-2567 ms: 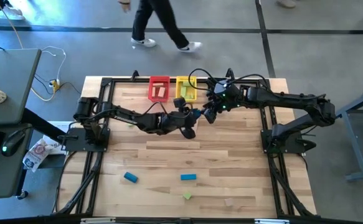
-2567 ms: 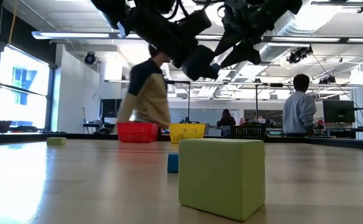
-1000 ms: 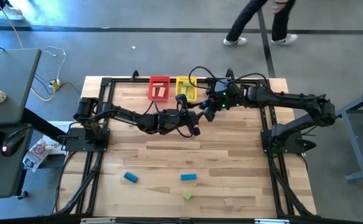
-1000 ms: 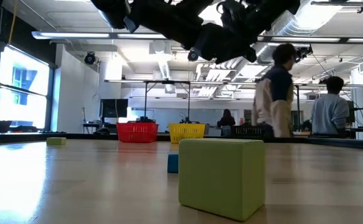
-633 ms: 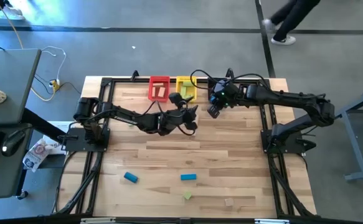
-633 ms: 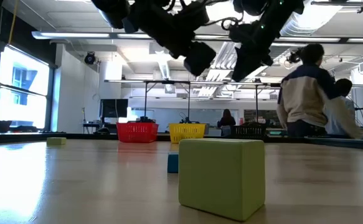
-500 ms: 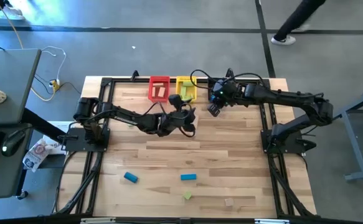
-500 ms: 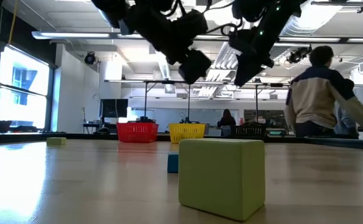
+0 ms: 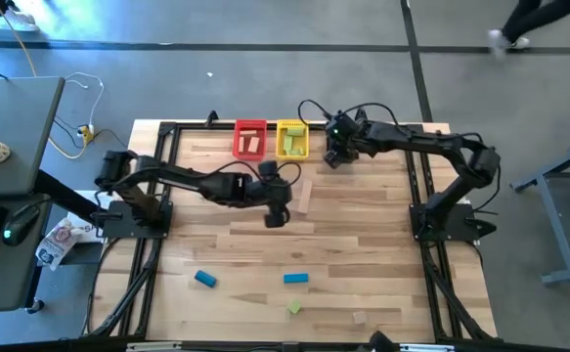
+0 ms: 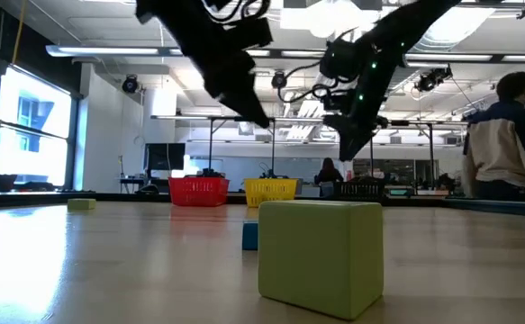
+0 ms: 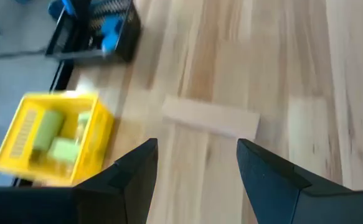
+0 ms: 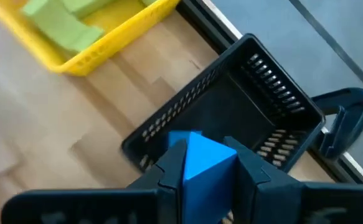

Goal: Sort & place blocks by color
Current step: Put the blue block into the black basket, then put the green block into the yellow basket

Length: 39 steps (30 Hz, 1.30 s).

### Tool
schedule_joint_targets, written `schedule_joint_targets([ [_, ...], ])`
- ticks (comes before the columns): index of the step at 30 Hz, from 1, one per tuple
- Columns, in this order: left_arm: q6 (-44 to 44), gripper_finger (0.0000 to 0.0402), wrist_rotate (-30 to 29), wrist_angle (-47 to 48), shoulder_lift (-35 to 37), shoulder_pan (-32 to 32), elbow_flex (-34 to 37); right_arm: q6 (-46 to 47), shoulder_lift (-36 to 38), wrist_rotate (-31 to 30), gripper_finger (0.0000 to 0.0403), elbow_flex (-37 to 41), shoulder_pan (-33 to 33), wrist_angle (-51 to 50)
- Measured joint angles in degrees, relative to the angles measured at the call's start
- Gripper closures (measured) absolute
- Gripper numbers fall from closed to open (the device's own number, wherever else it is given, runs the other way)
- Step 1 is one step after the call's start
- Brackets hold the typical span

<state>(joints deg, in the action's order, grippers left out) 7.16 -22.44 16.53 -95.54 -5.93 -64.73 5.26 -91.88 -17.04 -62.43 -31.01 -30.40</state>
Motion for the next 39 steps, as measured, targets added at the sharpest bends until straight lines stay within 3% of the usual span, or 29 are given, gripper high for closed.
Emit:
schedule_joint_targets([
  [4, -3.5, 0.02, 0.54, 10.37, 3.7, -0.04, 0.0, -0.36, -3.0, 2.84, 0.0343, 0.0, -3.24, 3.36],
  [14, -8.09, 0.02, 13.89, 31.19, 13.26, 0.39, 0.64, 0.13, -6.36, 6.63, 0.0335, -0.02, -8.75, 8.43],
  [18, -9.07, 0.02, 19.54, 32.43, 17.46, 0.33, 4.45, 0.21, -6.36, 7.37, 0.0326, -0.02, -9.7, 8.42],
  [27, -13.59, 0.02, 26.78, 22.57, 21.34, 0.79, 11.5, -1.1, -6.36, 9.06, 0.0314, -0.02, -9.72, 9.14],
  [39, -14.49, 0.02, 26.9, 22.49, 20.8, 3.02, 11.58, 0.06, -4.16, 11.3, 0.0216, -0.07, -9.72, 7.31],
])
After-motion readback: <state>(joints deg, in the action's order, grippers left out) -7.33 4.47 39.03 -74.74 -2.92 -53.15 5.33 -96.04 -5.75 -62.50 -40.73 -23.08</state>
